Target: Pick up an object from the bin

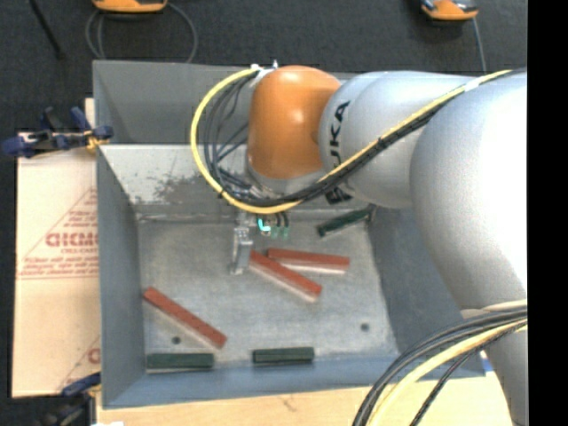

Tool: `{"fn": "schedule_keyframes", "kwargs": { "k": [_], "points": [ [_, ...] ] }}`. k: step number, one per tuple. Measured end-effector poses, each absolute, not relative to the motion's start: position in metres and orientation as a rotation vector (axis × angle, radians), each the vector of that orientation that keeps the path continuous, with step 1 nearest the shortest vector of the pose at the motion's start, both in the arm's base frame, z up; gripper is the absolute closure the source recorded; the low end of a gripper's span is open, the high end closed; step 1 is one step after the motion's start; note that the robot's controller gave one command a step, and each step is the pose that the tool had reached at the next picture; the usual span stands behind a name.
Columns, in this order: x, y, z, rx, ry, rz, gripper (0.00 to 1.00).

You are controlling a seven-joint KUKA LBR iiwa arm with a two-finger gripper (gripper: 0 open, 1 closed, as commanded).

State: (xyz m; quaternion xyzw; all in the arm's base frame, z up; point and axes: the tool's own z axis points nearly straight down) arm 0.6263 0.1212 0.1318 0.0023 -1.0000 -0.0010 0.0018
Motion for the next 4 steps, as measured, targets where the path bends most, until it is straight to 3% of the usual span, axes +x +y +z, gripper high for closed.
{"fn": "schedule_keyframes", "kwargs": {
  "k": [1, 2, 3, 4],
  "points": [
    [0.626, 0.098, 0.087, -0.587, -3.085, -0.001, 0.0],
    [0.622, 0.003, 0.079, -0.523, -3.1, 0.008, 0.0],
    [0.622, 0.009, 0.08, -0.516, -3.103, 0.001, 1.0],
    [0.611, 0.005, 0.221, -0.452, -3.12, -0.002, 1.0]
  ]
}}
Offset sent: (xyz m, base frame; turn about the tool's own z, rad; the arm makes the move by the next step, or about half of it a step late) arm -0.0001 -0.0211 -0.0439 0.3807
